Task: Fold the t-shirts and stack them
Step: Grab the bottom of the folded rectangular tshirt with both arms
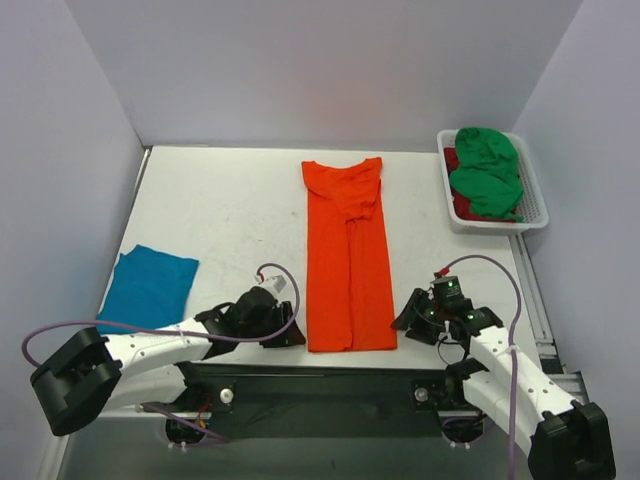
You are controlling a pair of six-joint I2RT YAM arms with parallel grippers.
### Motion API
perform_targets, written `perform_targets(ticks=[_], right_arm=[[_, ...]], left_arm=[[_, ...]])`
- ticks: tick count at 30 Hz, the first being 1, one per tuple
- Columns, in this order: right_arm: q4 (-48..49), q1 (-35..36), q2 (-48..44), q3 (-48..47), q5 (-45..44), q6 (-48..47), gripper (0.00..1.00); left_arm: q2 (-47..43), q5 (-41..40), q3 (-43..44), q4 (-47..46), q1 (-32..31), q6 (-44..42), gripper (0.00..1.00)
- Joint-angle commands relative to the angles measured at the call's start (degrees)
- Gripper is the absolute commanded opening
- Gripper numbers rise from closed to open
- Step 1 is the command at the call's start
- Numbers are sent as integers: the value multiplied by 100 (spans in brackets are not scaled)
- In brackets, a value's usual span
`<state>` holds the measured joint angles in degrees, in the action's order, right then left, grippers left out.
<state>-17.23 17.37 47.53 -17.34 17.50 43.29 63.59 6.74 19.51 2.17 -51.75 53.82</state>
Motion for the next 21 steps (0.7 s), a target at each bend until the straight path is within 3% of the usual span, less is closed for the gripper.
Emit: perform_targets(ticks=[1,16,20,21], right_arm=[[-157,39,-488,222,104,329,45],[-992,74,-1333,724,544,514,37],[-1054,83,-1264,741,597,514,37],[-993,100,-1220,732,641,514,36]], left_arm=[[109,20,-96,-446,-160,198,53],[830,-507,-35,-754,-846,805,47],[865,-604,-17,-754,-925,893,40],[857,-613,-17,-771,-925,919,30]])
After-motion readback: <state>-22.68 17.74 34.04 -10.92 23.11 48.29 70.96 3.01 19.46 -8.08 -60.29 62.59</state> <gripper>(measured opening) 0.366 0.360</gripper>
